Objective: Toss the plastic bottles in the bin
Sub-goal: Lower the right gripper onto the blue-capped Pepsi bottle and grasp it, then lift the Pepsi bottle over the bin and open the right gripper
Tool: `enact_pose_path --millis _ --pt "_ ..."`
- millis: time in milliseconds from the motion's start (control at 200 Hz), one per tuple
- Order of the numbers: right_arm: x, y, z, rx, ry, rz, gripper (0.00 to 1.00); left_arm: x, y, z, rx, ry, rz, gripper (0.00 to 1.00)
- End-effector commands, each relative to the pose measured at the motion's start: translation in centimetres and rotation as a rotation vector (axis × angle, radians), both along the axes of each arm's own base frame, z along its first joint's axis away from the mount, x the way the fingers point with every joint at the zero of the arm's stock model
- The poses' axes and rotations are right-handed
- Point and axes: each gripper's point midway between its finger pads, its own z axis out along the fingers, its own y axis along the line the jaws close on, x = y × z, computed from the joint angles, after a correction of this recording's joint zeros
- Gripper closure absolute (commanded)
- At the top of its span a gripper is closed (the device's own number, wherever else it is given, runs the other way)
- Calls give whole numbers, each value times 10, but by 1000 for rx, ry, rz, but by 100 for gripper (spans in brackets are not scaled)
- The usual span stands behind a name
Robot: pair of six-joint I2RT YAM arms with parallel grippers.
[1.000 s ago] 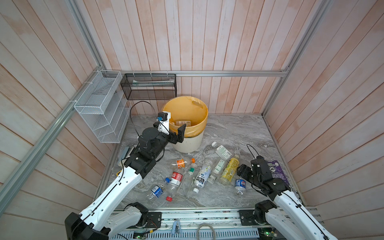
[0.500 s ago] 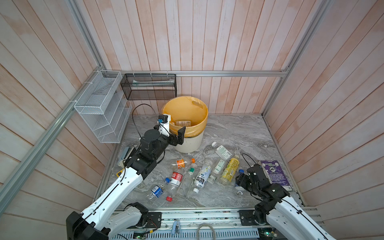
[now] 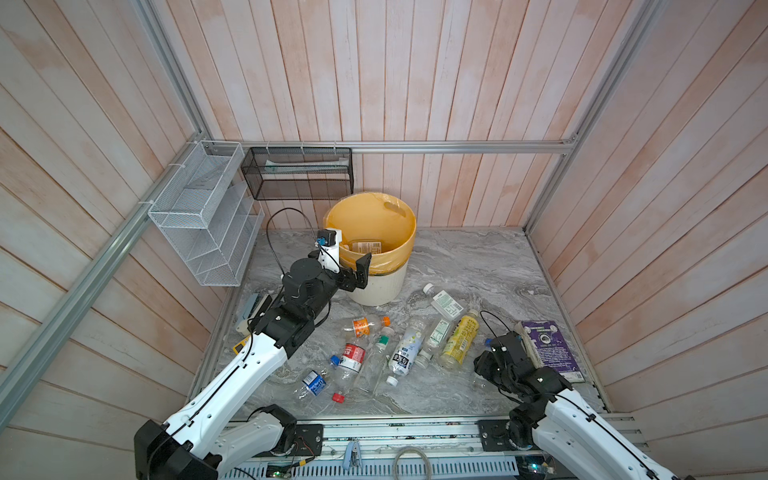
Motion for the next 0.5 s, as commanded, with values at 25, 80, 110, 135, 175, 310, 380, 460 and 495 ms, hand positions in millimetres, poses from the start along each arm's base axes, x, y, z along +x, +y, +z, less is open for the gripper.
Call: enact_pose_path --millis 25,80,110,135,175,310,380,460,495 --pt "37 1 54 -18 -196 -20 48 6 18 -14 -28 37 78 0" --pt "53 5 78 -18 -283 -6 48 6 27 -14 -45 36 109 0" --pt "62 10 92 -14 -332 9 48 5 32 -14 -49 35 123 0" --pt "70 13 105 -11 -373 23 47 5 35 -15 -52 34 136 0" --pt "83 19 124 -17 -420 46 47 4 40 -15 -50 34 152 0" --pt "124 38 189 -66 -540 118 48 0 58 -29 -36 71 225 0" --pt "141 47 225 -69 -619 150 48 -4 67 -37 -43 91 256 0" --pt "157 57 261 -42 -705 182 47 -10 75 -45 -48 100 280 0" --pt "163 61 274 -27 -733 194 47 -12 78 -49 -49 107 291 0"
